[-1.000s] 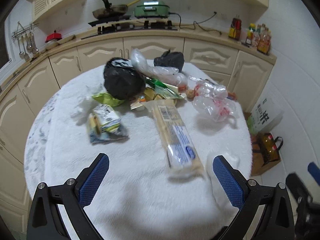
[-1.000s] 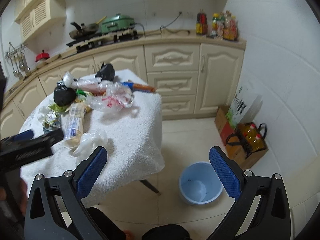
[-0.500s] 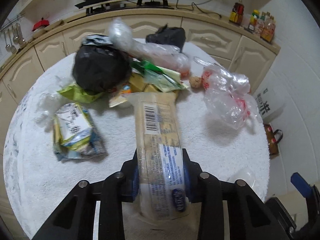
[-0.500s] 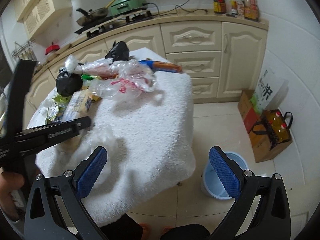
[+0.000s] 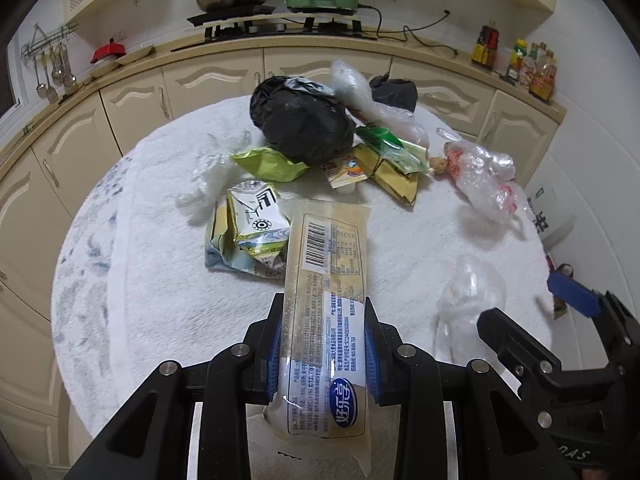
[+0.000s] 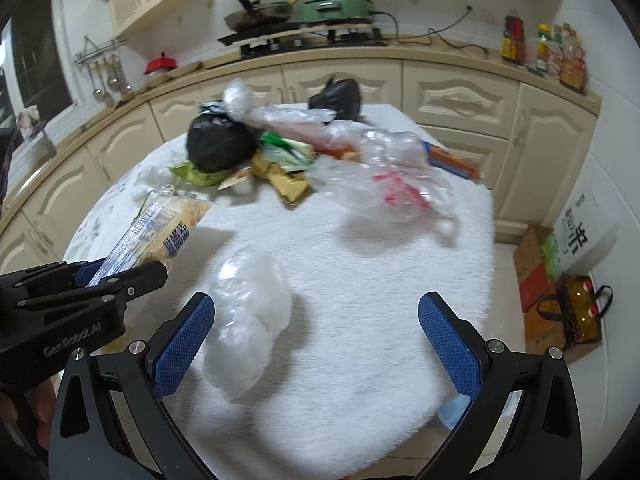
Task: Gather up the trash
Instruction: 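Carry the snack bar and plastic bag to the blue bin and release both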
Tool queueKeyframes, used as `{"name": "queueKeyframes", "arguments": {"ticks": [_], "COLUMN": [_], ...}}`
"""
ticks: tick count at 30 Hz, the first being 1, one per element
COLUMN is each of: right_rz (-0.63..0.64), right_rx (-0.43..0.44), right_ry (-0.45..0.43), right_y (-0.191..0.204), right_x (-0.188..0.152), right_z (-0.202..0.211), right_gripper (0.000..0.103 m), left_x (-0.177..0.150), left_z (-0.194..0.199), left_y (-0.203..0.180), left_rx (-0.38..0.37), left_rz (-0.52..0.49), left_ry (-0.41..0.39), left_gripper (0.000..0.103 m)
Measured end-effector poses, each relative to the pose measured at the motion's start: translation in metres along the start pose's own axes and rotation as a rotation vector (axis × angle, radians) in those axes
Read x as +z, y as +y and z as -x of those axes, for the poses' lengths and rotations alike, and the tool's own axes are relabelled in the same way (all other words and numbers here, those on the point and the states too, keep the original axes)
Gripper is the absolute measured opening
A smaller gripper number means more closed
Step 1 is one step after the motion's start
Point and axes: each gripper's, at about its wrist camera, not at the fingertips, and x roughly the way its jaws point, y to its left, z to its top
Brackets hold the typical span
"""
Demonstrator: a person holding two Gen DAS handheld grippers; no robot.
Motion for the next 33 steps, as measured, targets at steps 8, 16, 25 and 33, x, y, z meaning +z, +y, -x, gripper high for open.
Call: {"name": "queueKeyframes", "arguments": {"ticks": [8, 16, 25, 33], "right_rz": [0.069, 0.051, -0.037, -0.187], "right_rx": [0.07, 0.123, 0.187, 0.158], "right_ry": [0.047, 0.052, 0.001, -0.124], "right_y": [0.026, 0.025, 0.005, -0.059], "right_x": [-0.002, -0.008, -0.013, -0.019], "right_z": [-0.022, -0.025, 0.001, 0.052], "right_gripper": [0.06, 0.044, 0.043, 0.043], "left_x": [-0.021, -0.029, -0.035, -0.031], "left_z": [0.011, 0.005, 0.025, 0.054], "left_y": [0.01, 0.015, 0.009, -0.058], "left_rx": [-0.002, -0.001, -0.047, -0.132], "left_rz": [-0.002, -0.008, 0.002, -0.136], "left_ry": [0.026, 0.036, -0.007, -0.095], "left_gripper": [0.031, 0.038, 0.028, 0.028]}}
